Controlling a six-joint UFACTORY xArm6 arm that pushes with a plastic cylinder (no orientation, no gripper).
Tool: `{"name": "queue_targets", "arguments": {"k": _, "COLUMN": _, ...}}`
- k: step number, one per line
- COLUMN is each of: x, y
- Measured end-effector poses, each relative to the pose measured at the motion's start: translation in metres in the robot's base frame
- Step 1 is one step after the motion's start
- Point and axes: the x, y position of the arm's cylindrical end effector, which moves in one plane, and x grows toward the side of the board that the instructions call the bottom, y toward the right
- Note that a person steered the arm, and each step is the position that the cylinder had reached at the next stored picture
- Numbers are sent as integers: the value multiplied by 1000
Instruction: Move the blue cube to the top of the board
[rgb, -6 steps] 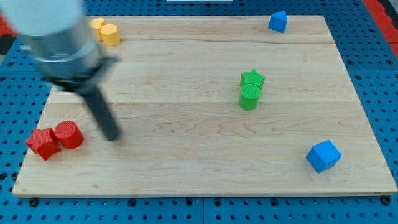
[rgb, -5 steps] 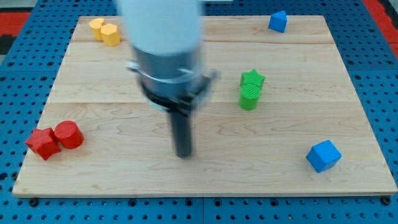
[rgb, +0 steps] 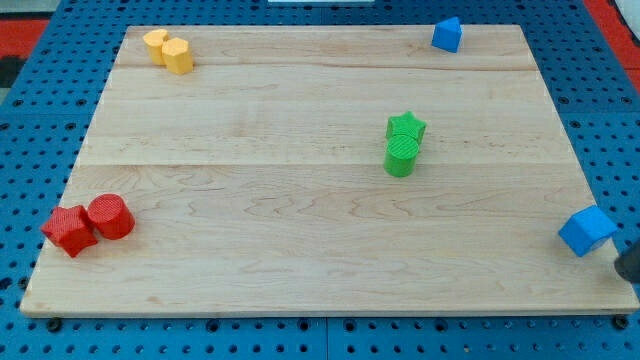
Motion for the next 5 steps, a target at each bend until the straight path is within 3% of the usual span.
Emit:
{"name": "queue_targets", "arguments": {"k": 1, "x": -41, "y": -54}}
{"name": "queue_targets", "arguments": {"k": 3, "x": -135, "y": -96}}
{"name": "queue_targets", "arguments": {"k": 4, "x": -143, "y": -109}}
{"name": "queue_targets", "arguments": {"k": 5, "x": -122, "y": -86}}
